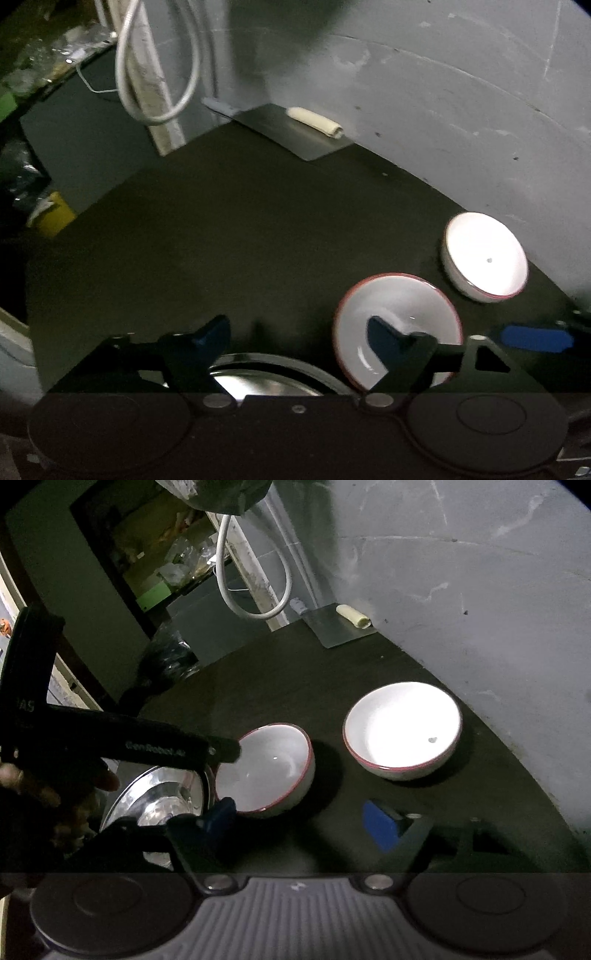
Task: Organize plates and bowls
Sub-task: 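Move both grippers to the red-rimmed white bowl and grasp its rim, then lift the white bowl with both grippers and carry it over the steel bowl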
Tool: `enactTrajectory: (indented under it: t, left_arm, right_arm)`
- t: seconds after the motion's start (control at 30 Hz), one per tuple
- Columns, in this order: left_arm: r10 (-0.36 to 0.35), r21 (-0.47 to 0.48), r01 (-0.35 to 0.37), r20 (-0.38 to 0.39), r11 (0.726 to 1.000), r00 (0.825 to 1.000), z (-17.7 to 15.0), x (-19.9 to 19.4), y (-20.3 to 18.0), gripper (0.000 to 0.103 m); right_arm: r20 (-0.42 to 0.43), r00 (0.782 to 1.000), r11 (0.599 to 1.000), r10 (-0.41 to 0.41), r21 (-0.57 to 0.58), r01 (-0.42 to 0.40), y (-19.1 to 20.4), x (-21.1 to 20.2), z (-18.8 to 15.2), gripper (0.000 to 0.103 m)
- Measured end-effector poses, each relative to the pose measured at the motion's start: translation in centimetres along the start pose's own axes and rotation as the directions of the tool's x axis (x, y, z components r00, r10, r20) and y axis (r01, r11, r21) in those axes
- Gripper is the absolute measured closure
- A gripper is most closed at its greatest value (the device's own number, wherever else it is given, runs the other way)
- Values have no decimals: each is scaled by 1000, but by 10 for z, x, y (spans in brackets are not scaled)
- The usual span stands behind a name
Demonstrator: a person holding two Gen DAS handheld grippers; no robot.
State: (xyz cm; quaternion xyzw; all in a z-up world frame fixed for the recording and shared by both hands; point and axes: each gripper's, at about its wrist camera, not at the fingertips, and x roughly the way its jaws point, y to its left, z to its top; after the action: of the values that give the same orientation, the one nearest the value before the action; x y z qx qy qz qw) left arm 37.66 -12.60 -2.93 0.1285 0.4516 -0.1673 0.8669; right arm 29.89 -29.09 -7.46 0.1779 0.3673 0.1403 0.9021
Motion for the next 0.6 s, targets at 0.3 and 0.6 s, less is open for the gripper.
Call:
enactTrajectory:
  t: [0.3, 0.6]
  left_arm:
    - [-117, -79, 114, -35, 990, 993, -3, 8, 0, 69]
    - [-133, -106, 128, -39, 986, 990, -4, 6, -1, 85]
  right_arm:
    - [-32, 999, 1000, 23, 1, -23, 1, 13, 3, 48]
    - [-46, 997, 998, 62, -6, -63, 8, 22, 6, 59]
